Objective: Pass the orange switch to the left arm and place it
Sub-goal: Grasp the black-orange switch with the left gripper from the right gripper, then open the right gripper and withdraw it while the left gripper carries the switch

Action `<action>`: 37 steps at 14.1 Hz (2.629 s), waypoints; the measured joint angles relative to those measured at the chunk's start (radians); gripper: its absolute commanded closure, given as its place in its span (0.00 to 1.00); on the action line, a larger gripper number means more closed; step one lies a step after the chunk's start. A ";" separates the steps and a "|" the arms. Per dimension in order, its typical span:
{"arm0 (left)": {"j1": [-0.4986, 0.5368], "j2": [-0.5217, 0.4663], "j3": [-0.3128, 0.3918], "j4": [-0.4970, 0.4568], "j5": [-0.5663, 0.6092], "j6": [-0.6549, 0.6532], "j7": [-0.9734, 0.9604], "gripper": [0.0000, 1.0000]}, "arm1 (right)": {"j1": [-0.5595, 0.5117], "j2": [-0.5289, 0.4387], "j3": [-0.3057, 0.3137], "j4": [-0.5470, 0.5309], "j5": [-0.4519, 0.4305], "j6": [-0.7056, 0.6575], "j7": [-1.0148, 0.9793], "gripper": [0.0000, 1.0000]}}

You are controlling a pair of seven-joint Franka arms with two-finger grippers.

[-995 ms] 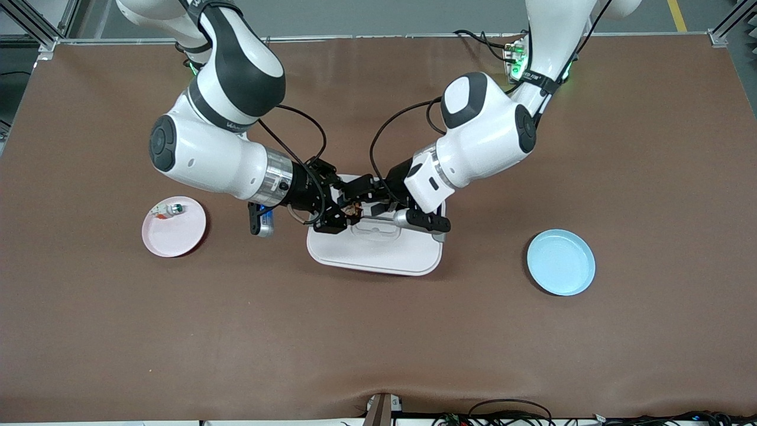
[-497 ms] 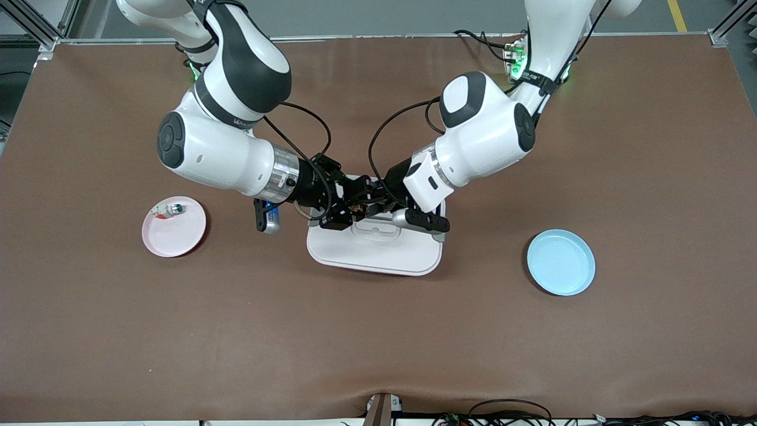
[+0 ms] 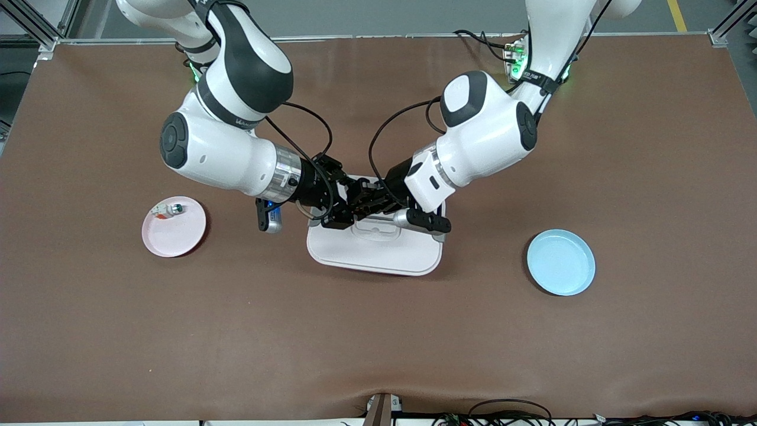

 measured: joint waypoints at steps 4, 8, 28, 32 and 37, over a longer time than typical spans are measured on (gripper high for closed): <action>0.001 0.000 0.002 -0.001 -0.001 0.000 0.000 0.99 | 0.000 0.001 -0.001 0.001 0.000 0.000 0.000 1.00; 0.001 0.001 0.002 -0.001 -0.002 0.001 0.000 1.00 | 0.000 0.001 -0.001 0.001 0.000 0.001 0.000 0.79; 0.135 -0.280 0.013 0.011 0.399 -0.511 -0.102 1.00 | -0.194 -0.039 -0.031 0.028 -0.332 -0.512 -0.621 0.00; 0.234 -0.388 0.019 0.013 0.479 -0.723 -0.121 1.00 | -0.262 -0.067 -0.032 0.029 -0.459 -0.610 -0.851 0.00; 0.445 -0.443 0.028 0.065 0.568 -0.941 -0.155 1.00 | -0.382 -0.095 -0.035 0.029 -0.555 -0.683 -1.207 0.00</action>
